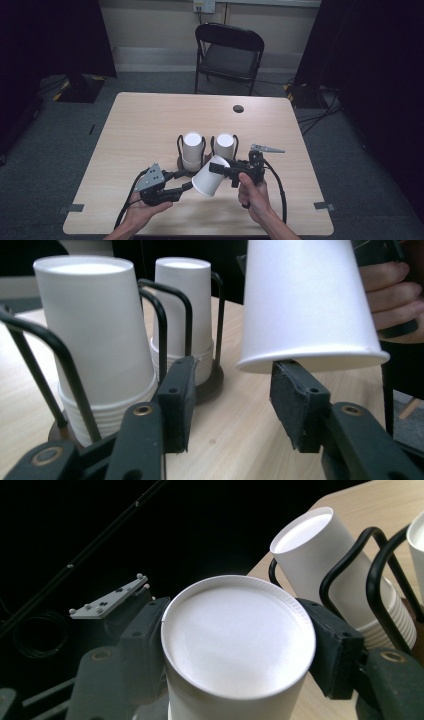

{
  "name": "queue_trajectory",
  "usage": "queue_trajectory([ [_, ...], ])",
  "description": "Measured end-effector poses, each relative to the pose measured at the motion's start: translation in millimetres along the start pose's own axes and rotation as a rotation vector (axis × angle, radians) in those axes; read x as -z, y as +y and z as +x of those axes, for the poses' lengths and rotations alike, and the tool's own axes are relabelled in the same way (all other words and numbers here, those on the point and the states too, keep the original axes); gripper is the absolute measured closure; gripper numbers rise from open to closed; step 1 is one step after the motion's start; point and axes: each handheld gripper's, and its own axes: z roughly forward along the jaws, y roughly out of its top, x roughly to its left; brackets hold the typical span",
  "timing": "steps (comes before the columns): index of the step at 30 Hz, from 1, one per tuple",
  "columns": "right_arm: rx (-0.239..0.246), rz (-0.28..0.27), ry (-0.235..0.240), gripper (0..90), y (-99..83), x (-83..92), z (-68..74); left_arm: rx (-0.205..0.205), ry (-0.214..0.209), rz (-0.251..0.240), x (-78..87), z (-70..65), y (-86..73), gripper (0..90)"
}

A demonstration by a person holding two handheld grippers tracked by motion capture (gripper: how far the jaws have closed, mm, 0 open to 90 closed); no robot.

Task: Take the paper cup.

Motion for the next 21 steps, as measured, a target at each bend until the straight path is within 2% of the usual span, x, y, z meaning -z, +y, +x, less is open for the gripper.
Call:
queue_trajectory([
  [4, -0.013, 0.002, 0.03, 34.7, -1.5, -7.2, 3.9, -0.043, 0.001, -0.048, -2.3, -4.1, -0.1, 58.5],
  [12, -0.028, 0.013, 0.056, 34.7, -5.2, -16.9, 7.9, -0.105, 0.014, -0.079, -5.5, -9.1, -1.5, 62.1],
  [16, -0.032, 0.023, 0.076, 34.7, -6.8, -21.7, 10.1, -0.091, 0.018, -0.1, -5.1, -8.9, 0.4, 66.1],
  [18, -0.03, 0.032, 0.085, 34.6, -8.3, -24.0, 12.0, -0.099, 0.028, -0.095, -3.8, -7.9, -0.3, 69.4],
  [20, -0.022, 0.04, 0.089, 34.6, -8.2, -24.7, 12.9, -0.079, 0.016, -0.086, -2.6, -5.9, -0.5, 72.7],
  [21, -0.02, 0.041, 0.091, 34.4, -8.2, -24.6, 13.0, -0.075, 0.027, -0.08, -1.4, -4.5, -0.2, 74.6],
])
